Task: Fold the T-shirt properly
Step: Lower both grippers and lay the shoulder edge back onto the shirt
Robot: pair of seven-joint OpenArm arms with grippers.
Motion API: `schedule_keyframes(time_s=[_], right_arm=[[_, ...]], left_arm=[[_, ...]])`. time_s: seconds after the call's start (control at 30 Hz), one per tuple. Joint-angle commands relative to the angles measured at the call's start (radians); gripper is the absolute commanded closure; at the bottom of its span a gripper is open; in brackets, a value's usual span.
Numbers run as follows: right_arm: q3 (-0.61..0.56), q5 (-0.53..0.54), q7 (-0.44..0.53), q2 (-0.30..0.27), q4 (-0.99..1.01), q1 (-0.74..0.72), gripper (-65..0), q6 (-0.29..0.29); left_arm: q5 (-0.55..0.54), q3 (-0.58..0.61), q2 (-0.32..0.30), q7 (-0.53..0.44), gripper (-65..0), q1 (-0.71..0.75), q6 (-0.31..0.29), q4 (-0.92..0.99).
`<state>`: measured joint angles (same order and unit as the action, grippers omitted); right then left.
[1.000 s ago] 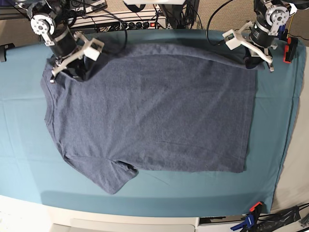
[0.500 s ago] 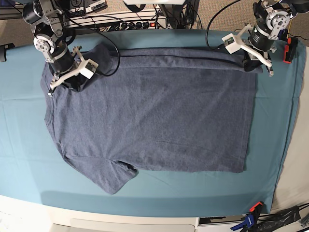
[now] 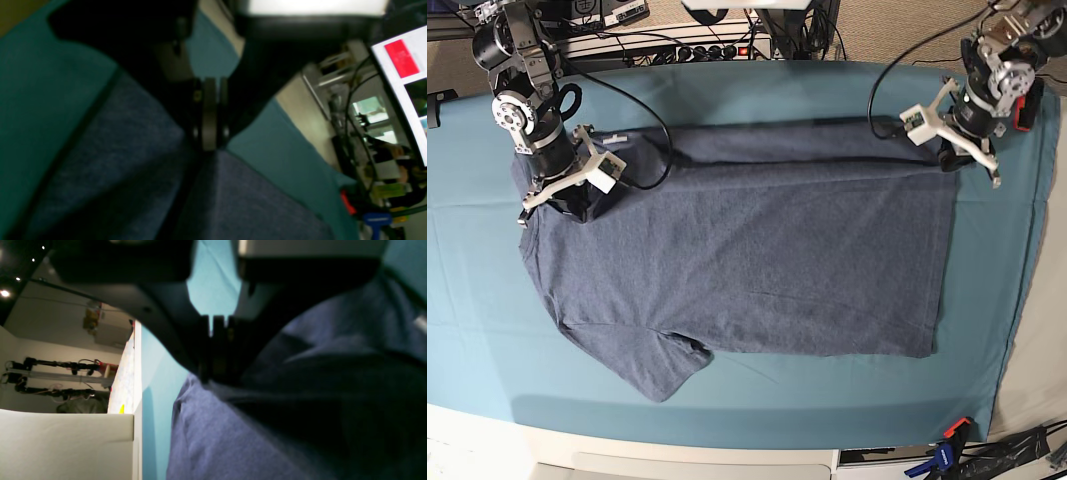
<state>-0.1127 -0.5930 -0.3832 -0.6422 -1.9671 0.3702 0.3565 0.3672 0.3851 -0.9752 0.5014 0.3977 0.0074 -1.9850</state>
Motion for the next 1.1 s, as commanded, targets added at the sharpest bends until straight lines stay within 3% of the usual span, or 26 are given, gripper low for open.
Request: schedule_keyframes(time_s=[0.0,0.37,0.6,1.07], right_arm=[[0.009,-0.002,0.010,-0.014,-0.014,-0.013,0.0,-0.021],[0.009,-0.001,0.022,-0.011,0.072,-0.050,0.0,-0.020],[0.009,0.002,0.089,0.051,0.240,-0.147,0.0,-0.019],[0.009,0.042,0.058,0.064,0.249,-0.171,0.0,-0.013]], left_arm=[[0.002,-0.008,-0.019,-0.008,0.0,-0.017,0.013,-0.011],[-0.026,-0.008,-0.019,-0.035,0.0,-0.035,-0.009,-0.011],[-0.031,-0.008,-0.019,-0.050,0.0,-0.038,-0.009,-0.011],[-0.032,-0.008,-0.019,-0.043,0.0,-0.079,-0.009,-0.010]])
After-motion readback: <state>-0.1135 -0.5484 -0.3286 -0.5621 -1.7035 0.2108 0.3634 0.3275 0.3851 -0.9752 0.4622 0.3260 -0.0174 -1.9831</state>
